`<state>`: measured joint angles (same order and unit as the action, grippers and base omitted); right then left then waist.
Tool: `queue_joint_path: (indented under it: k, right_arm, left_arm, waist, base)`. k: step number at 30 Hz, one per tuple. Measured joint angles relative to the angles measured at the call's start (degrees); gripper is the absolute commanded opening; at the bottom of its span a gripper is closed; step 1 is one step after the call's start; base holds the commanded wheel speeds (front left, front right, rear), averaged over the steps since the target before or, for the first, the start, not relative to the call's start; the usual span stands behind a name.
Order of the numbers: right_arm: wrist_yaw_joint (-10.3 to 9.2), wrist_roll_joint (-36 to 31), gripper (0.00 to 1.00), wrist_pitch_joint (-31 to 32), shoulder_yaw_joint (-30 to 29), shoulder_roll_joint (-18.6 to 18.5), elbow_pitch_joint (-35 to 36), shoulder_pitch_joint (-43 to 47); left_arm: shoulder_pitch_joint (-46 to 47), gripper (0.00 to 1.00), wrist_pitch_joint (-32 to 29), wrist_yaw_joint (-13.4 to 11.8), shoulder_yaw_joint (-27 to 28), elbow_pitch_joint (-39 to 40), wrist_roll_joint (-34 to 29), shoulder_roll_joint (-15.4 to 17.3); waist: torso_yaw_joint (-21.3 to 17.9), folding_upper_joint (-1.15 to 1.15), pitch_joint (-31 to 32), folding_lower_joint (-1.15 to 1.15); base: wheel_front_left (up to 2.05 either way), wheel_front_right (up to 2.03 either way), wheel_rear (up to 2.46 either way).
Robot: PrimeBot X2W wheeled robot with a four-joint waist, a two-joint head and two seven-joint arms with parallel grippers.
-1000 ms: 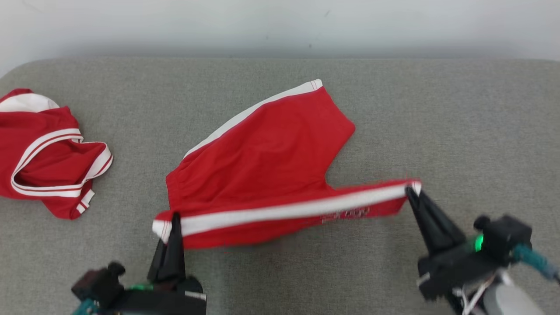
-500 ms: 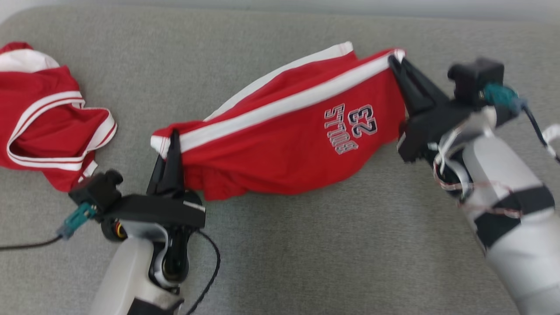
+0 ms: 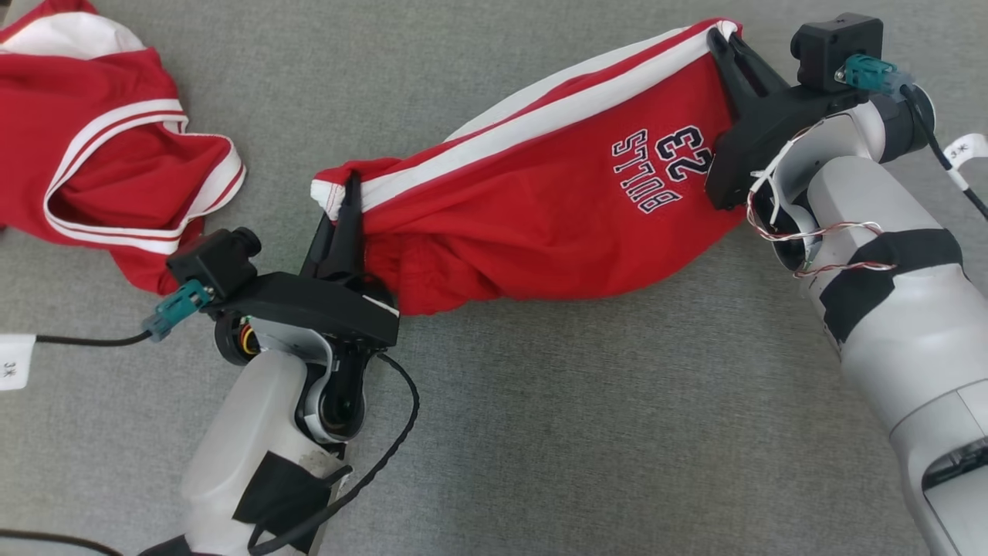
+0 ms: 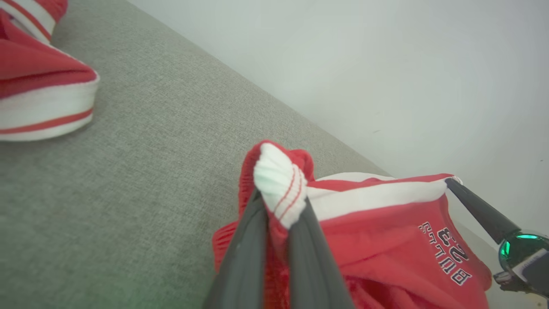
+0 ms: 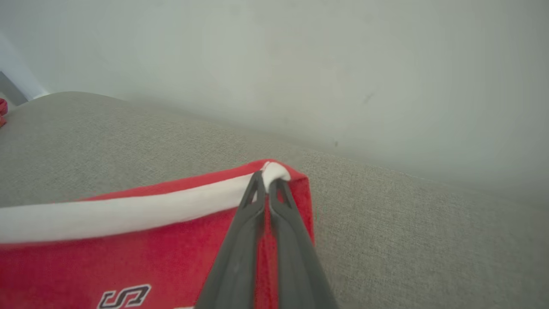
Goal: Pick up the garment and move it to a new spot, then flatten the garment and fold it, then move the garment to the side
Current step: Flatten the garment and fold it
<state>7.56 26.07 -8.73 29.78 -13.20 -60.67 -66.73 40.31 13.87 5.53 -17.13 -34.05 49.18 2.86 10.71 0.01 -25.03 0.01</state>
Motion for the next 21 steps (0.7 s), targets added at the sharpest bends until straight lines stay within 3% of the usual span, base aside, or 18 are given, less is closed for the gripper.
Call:
queue_joint_path:
  k: [1, 2, 3, 4, 5, 6, 12, 21]
  right_arm:
    - [0.0, -0.1, 0.0, -0.7, 0.2, 0.2, -1.2, -0.5]
    - [0.0, -0.2, 0.0, -1.1, 0.5, 0.5, -2.4, -0.9]
    - [0.0, -0.3, 0.0, -1.6, 0.7, 0.8, -3.5, -1.2]
    - [0.0, -0.4, 0.01, -2.5, 0.8, 1.0, -4.2, -1.4]
    - [0.0, -0.4, 0.41, -3.3, 0.9, 1.2, -4.9, -1.5]
    - [0.0, -0.4, 0.98, -3.7, 1.1, 1.3, -5.5, -1.5]
    - [0.0, 0.8, 1.0, -5.6, 1.9, 1.7, -6.7, -1.0]
    - [0.0, 3.8, 1.0, -6.4, 1.3, -0.7, -0.5, 7.2]
  left_arm:
    - [0.3, 0.02, 0.2, 0.0, -0.5, -0.4, 0.4, 0.0]
    - [0.6, 0.43, 0.3, 0.0, -1.1, -0.8, 0.5, 0.0]
    - [0.9, 0.9, 0.5, 0.0, -1.5, -1.3, 0.5, 0.0]
    - [1.1, 1.0, 0.6, 0.0, -1.6, -1.7, 0.5, 0.0]
    - [1.1, 1.0, 0.7, 0.0, -1.8, -2.1, 0.7, 0.0]
    - [1.1, 1.0, 0.8, 0.0, -2.0, -2.4, 0.7, 0.0]
    - [0.4, 1.0, 1.0, 0.0, 0.3, -1.4, -3.2, 0.0]
    - [-12.2, 1.0, 1.2, -0.5, 5.4, 8.6, -9.5, 0.0]
  waist:
    - [0.2, 0.0, -0.2, 0.0]
    - [0.4, 0.0, -0.3, 0.0]
    - [0.6, 0.0, -0.4, 0.0]
    - [0.6, 0.01, -0.4, 0.01]
    - [0.6, 0.0, -0.3, 0.0]
    - [0.6, 0.0, -0.1, 0.0]
    - [0.2, 0.0, 1.8, -0.01]
    - [-0.7, -0.01, 7.0, -0.02]
  base:
    - [0.0, 0.0, 0.0]
    - [0.0, 0.0, 0.0]
    - [0.0, 0.0, 0.0]
    - [0.0, 0.0, 0.0]
    - [0.0, 0.0, 0.0]
    - [0.0, 0.0, 0.0]
    - [0.0, 0.0, 0.0]
    - [0.0, 0.0, 0.0]
